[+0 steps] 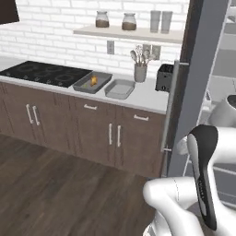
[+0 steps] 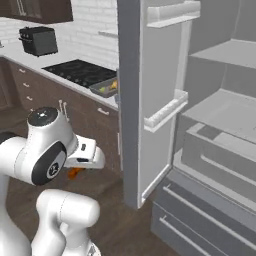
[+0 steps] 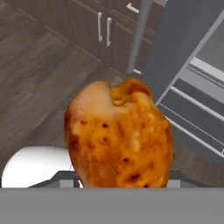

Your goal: Place one lemon wedge and one chicken drumstick in each tupperware on the nearby counter, to pack two identical lunches.

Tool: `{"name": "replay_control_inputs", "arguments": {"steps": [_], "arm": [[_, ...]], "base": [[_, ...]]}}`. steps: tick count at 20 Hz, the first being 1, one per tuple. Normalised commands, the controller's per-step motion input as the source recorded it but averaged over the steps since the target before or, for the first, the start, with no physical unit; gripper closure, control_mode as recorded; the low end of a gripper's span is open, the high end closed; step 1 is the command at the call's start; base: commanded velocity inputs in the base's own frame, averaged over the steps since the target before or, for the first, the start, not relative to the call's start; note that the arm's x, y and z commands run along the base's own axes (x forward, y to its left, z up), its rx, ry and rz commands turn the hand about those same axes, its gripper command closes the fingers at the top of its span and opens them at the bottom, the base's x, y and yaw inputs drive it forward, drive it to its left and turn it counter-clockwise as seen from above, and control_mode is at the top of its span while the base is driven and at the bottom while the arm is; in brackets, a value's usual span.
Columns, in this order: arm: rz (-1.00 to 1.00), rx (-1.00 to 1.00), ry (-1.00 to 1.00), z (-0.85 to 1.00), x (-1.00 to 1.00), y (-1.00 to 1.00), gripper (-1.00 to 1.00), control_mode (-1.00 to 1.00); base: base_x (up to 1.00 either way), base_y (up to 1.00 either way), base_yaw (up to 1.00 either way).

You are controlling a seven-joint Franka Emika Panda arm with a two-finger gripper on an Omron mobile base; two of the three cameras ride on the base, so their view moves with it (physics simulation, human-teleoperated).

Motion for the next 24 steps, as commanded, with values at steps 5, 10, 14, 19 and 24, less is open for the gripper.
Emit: {"name": "replay_control_inputs", "arguments": {"steps": [5, 10, 14, 19, 24], "arm": [[0.00, 0.00, 0.00, 0.00, 0.00, 0.00, 1.00, 1.00], [0.00, 0.00, 0.00, 0.00, 0.00, 0.00, 1.00, 1.00], [0.00, 0.00, 0.00, 0.00, 0.00, 0.00, 1.00, 1.00], [0.00, 0.00, 0.00, 0.00, 0.00, 0.00, 1.00, 1.00], [0.00, 0.00, 0.00, 0.00, 0.00, 0.00, 1.00, 1.00]], "base": [[0.64, 0.94, 0.29], [1.00, 0.37, 0.04], [1.00, 0.07, 0.01], [1.00, -0.01, -0.01], [1.00, 0.08, -0.22]]}}
